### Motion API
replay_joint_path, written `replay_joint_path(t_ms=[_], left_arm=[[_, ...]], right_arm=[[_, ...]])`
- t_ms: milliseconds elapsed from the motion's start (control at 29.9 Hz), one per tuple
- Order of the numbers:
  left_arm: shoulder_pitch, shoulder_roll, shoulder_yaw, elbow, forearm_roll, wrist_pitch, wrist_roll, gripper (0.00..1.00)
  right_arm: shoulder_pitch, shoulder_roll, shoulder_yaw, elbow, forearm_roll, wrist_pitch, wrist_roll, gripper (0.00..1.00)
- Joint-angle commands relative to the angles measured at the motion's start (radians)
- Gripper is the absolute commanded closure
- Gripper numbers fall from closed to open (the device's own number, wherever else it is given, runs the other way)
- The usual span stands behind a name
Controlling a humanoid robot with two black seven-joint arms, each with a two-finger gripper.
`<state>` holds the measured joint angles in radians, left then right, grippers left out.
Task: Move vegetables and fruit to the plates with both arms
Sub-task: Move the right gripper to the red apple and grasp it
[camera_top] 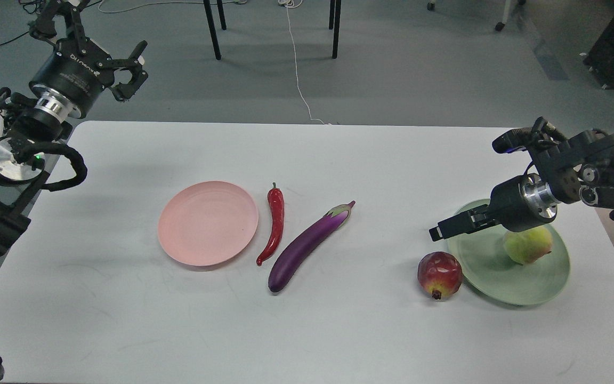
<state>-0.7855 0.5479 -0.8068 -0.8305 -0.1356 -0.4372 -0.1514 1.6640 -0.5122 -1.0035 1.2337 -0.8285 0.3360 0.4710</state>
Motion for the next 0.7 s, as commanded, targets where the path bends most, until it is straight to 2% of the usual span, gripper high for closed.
replay_joint_path(t_ms=[0, 267, 468, 668], left_arm=[[0.000, 0.003, 0.000, 0.001, -0.001, 0.000, 0.000, 0.02], [0.002, 0.009, 0.000, 0.001, -0.001, 0.002, 0.000, 0.02], [0.008, 0.024, 0.000, 0.002, -0.001, 0.000, -0.002, 0.02], [0.008, 0.023, 0.000, 0.002, -0.001, 0.000, -0.002, 0.02]], right_arm=[[-0.006, 0.060, -0.035, -0.003, 0.008, 0.000, 0.000, 0.04], [-0.032, 0.118, -0.052, -0.003, 0.005, 0.001, 0.000, 0.05], [-0.046, 0.124, -0.078, -0.005, -0.006, -0.006, 0.000, 0.11], [-0.044, 0.138, -0.076, -0.005, -0.009, -0.014, 0.000, 0.34]])
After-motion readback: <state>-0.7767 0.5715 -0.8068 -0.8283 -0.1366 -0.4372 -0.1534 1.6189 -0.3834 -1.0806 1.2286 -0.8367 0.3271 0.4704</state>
